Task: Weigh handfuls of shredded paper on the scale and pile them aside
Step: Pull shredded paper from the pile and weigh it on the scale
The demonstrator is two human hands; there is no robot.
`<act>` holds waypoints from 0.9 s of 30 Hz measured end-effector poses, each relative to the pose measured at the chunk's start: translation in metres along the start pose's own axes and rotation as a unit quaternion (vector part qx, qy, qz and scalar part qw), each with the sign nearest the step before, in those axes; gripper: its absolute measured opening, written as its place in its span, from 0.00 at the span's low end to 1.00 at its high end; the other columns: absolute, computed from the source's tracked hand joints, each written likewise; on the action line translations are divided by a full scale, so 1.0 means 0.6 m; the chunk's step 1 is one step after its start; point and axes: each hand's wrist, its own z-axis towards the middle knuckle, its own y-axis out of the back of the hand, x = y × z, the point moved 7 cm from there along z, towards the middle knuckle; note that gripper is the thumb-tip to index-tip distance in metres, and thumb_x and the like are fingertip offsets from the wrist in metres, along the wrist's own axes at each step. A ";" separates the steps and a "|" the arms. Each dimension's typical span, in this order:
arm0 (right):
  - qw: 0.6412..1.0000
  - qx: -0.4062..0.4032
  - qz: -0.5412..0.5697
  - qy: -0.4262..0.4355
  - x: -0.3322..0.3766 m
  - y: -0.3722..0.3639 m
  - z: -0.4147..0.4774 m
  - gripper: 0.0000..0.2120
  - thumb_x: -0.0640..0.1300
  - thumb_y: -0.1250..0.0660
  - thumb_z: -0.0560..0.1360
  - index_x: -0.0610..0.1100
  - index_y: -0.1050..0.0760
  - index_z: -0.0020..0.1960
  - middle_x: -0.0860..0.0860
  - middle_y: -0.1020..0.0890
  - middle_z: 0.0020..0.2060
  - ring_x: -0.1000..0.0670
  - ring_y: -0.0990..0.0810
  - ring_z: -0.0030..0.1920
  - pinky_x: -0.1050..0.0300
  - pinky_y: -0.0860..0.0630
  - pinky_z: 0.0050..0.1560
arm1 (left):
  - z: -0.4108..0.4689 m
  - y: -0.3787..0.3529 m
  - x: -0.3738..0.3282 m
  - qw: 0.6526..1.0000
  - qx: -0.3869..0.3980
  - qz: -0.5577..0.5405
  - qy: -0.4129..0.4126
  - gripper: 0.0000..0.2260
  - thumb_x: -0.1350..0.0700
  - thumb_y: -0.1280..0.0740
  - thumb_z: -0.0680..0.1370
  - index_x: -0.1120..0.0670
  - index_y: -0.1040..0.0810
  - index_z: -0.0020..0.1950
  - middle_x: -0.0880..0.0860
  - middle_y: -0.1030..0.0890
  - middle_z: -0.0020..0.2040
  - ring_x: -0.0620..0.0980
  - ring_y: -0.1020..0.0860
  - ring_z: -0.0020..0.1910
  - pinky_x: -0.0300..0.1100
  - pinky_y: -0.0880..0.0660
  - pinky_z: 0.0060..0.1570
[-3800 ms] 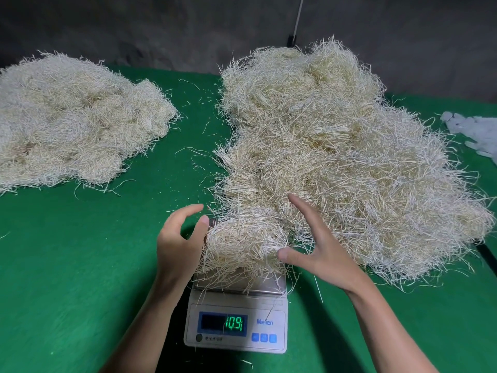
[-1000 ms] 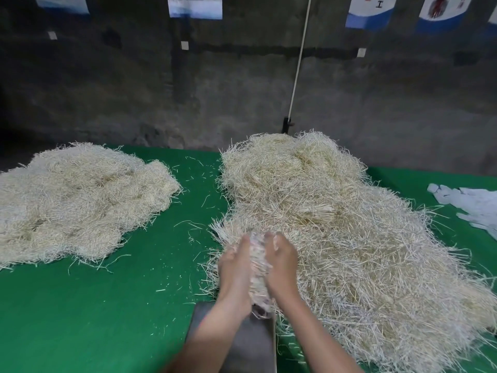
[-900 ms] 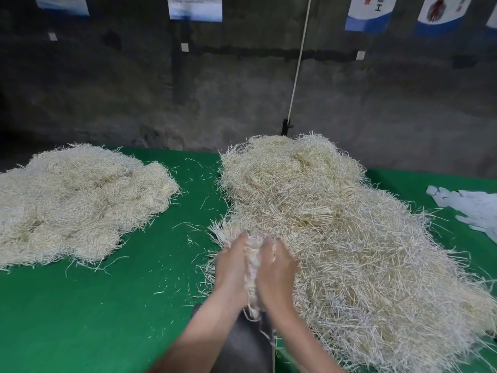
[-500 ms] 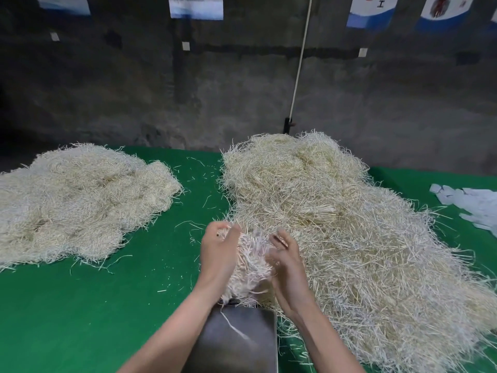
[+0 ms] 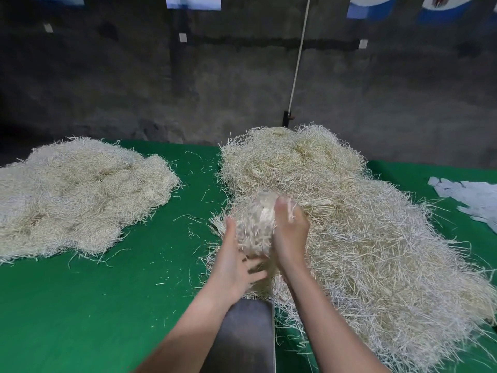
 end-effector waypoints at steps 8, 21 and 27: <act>0.960 0.035 -0.238 0.143 -0.024 -0.033 -0.062 0.16 0.45 0.47 0.82 0.48 0.37 0.35 0.54 0.32 0.32 0.54 0.36 0.31 0.65 0.39 0.32 | -0.003 0.028 -0.003 0.984 -0.172 0.029 -0.026 0.22 0.43 0.37 0.79 0.62 0.25 0.59 0.56 0.17 0.44 0.50 0.17 0.41 0.39 0.21 0.38; 0.984 0.027 -0.159 0.082 -0.046 -0.028 -0.097 0.18 0.48 0.49 0.78 0.51 0.37 0.29 0.53 0.33 0.23 0.57 0.36 0.25 0.59 0.36 0.27 | -0.004 0.029 -0.025 0.980 -0.166 0.095 -0.054 0.32 0.32 0.46 0.75 0.59 0.21 0.53 0.61 0.18 0.44 0.56 0.19 0.45 0.43 0.24 0.47; 0.983 0.100 -0.149 0.047 -0.065 -0.016 -0.081 0.15 0.36 0.42 0.80 0.46 0.29 0.36 0.50 0.24 0.33 0.53 0.28 0.32 0.53 0.31 0.35 | -0.004 0.038 0.013 0.984 -0.117 0.132 -0.013 0.22 0.44 0.38 0.79 0.65 0.24 0.48 0.59 0.18 0.37 0.54 0.18 0.35 0.38 0.24 0.35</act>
